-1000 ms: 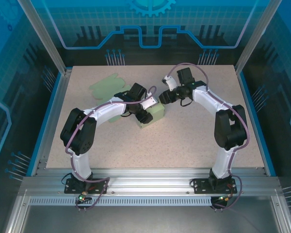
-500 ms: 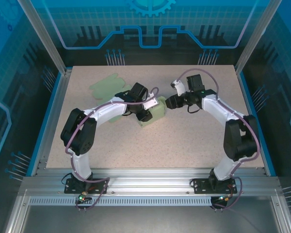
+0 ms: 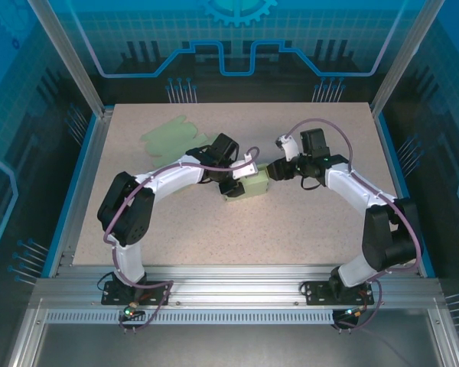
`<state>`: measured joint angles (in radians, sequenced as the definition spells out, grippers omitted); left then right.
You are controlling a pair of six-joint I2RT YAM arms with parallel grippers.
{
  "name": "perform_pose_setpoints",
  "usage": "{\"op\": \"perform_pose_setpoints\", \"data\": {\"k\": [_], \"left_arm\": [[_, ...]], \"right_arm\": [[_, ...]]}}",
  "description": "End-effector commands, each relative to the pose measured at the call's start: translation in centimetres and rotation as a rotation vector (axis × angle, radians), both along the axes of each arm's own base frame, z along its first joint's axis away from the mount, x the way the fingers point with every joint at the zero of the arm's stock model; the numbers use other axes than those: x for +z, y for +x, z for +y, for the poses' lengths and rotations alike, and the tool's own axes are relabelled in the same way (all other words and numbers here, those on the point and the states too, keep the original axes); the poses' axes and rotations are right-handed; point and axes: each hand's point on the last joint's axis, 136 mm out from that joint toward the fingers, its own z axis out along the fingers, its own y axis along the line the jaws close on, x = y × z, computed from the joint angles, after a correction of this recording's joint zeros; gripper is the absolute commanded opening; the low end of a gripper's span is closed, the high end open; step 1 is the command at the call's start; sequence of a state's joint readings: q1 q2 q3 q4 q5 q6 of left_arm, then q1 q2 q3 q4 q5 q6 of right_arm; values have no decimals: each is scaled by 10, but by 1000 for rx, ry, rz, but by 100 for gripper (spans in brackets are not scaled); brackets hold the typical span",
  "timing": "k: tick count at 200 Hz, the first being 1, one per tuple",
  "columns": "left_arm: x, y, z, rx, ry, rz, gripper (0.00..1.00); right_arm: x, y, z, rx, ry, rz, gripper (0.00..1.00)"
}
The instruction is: Fold the paper box
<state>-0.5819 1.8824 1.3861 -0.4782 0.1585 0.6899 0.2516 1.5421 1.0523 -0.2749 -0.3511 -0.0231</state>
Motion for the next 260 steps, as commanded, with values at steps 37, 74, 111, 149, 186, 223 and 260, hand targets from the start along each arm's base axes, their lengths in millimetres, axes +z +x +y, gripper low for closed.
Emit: {"op": "perform_pose_setpoints", "data": {"k": [37,74,111,149,186,223,260], "left_arm": [[2,-3,-8,-47,-17,17,55],[1,-3,-9,-48,-19,18,55],[-2,-2,-7,-47,-3,17,55],[-2,-1,-7,-50,-2,12,55],[-5,2,-6,-35,6,12,55],[-9,6,-6,-9,22,28,54],[-9,8,-7,-1,18,29,54]], "right_arm": [[-10,9,2,12,9,30,48],[-6,13,7,21,38,24,39],[4,13,15,38,48,8,38],[7,13,20,51,34,8,29],[2,15,20,33,15,32,12],[-1,12,24,1,31,68,5],[-6,9,29,-7,-4,72,2]]}}
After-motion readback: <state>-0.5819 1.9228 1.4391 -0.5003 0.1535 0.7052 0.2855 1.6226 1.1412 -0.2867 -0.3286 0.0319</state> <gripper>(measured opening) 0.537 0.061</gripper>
